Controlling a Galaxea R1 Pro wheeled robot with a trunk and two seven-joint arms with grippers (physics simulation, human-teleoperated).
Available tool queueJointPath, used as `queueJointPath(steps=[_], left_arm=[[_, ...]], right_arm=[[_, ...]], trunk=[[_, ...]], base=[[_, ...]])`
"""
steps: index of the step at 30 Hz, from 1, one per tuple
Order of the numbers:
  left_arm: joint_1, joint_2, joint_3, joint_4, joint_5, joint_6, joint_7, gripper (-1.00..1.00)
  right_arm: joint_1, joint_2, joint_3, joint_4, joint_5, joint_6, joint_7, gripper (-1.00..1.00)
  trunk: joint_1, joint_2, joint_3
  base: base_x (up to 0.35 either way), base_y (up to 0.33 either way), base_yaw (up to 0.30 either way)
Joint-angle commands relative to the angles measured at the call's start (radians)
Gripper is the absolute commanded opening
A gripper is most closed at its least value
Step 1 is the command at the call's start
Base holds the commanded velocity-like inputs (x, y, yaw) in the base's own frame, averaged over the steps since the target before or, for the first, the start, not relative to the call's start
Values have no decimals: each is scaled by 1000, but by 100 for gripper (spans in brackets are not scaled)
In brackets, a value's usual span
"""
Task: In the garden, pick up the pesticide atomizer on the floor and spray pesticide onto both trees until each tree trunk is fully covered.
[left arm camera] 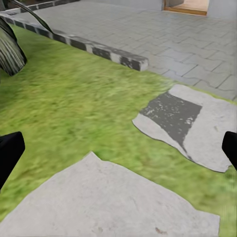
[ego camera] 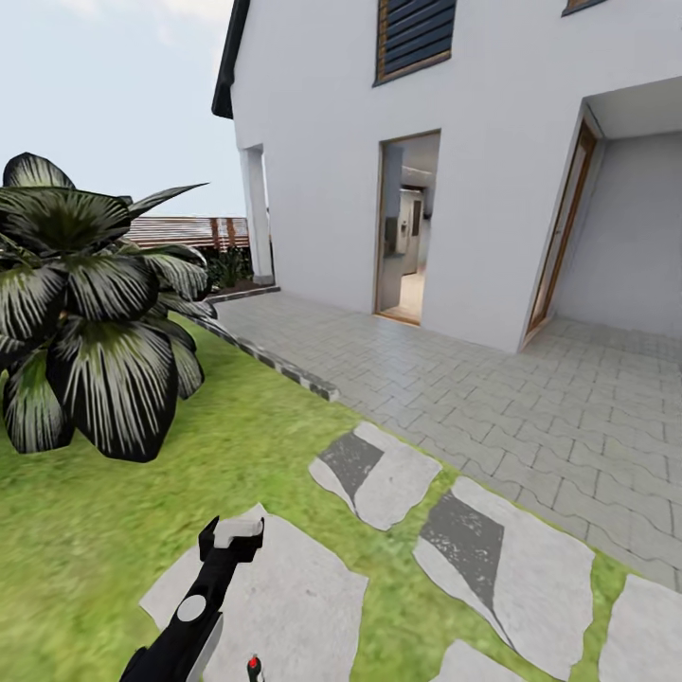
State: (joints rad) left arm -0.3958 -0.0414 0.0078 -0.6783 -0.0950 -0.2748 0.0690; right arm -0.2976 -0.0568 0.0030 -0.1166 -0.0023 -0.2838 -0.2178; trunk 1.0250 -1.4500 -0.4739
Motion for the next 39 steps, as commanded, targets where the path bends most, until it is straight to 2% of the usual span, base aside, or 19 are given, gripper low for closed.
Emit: queueJointPath(steps=[1, 12, 21, 39], left_arm=[[0, 0, 0, 0, 0, 0, 0, 100], [0, 0, 0, 0, 0, -1, 0, 100], [0, 2, 6, 8, 0, -5, 1, 100], [0, 3, 4, 37, 0, -8, 1, 100]], right_arm=[[0, 0, 0, 0, 0, 0, 0, 100], [0, 0, 0, 0, 0, 0, 0, 100], [0, -13, -2, -1, -1, -1, -3, 100], [0, -13, 0, -2, 2, -1, -6, 100]], trunk=[[0, 0, 0], [0, 0, 0], [0, 0, 0], [0, 0, 0]], base=[[249, 220, -69], [97, 90, -140], [3, 3, -9], [-72, 66, 0]])
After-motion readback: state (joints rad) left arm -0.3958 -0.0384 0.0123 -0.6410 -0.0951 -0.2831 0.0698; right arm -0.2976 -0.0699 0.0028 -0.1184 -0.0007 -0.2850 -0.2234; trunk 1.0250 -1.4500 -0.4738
